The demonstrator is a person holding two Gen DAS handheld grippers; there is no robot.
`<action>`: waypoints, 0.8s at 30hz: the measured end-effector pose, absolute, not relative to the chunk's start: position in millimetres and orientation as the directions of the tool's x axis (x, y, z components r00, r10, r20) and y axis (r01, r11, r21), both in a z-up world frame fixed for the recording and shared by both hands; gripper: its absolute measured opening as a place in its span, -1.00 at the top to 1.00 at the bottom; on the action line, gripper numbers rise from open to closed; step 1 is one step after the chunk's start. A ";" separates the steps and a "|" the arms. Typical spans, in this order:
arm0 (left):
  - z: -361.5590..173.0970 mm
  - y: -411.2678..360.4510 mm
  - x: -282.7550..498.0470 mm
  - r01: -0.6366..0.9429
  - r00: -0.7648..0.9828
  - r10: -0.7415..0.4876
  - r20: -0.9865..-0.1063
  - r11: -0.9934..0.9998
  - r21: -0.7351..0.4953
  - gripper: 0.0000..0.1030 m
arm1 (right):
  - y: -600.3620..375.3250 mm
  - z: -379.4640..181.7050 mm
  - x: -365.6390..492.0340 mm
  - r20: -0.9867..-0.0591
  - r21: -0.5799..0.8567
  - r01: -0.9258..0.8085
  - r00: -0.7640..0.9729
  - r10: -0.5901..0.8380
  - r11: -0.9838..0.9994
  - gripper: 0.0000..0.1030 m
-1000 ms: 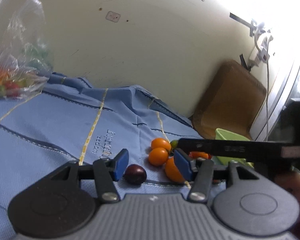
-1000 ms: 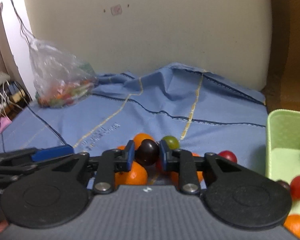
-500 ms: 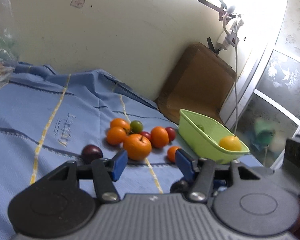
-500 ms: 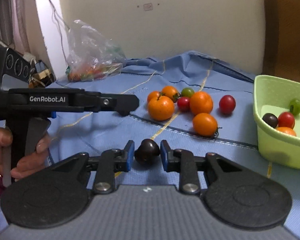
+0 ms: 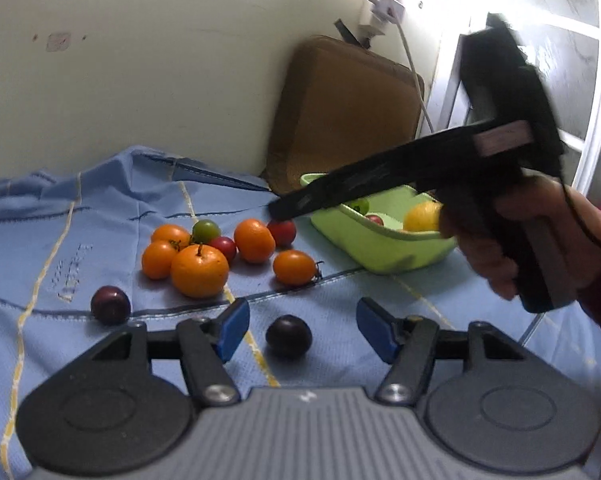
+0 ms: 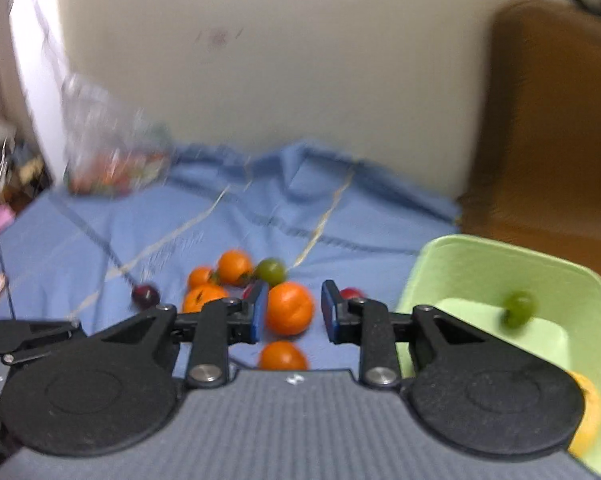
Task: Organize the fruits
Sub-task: 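Grasp the dark plum with the left tool while the right tool grasps the tangerine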
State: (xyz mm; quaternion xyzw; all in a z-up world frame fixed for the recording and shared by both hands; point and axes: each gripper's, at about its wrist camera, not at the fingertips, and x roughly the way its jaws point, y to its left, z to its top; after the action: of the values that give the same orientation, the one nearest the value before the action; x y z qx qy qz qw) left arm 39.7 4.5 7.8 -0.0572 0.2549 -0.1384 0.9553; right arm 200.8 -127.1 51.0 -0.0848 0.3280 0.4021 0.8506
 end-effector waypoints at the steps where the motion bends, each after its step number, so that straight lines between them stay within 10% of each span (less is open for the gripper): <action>1: 6.9 4.3 40.6 0.234 0.828 -0.293 -0.478 0.955 -0.180 -0.17 | -119.4 45.2 200.4 -0.647 0.107 -0.754 0.442 0.621 0.648 0.36; 4: 3.0 8.5 48.6 0.207 0.807 -0.290 -0.514 0.955 -0.213 -0.07 | -100.8 33.5 199.3 -0.675 0.059 -0.772 0.437 0.595 0.633 0.07; 7: -1.5 19.0 56.1 0.175 0.786 -0.305 -0.538 0.944 -0.280 0.45 | -88.6 25.7 199.3 -0.677 0.002 -0.761 0.476 0.561 0.649 0.10; 9: -1.8 23.9 56.0 0.168 0.789 -0.313 -0.529 0.938 -0.304 0.46 | -87.0 28.6 197.1 -0.666 -0.048 -0.757 0.510 0.544 0.652 0.42; 24: 0.1 -4.0 20.9 0.320 0.744 -0.432 -0.510 0.900 -0.296 0.46 | -204.8 39.8 82.0 -0.540 0.158 -0.738 0.492 0.683 0.656 0.50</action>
State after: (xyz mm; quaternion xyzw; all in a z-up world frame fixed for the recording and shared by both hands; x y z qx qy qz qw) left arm 20.9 -4.0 0.1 -0.0951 0.2954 -0.2023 0.9289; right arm 82.0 -204.8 39.8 -0.0475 0.2905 0.4121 0.8623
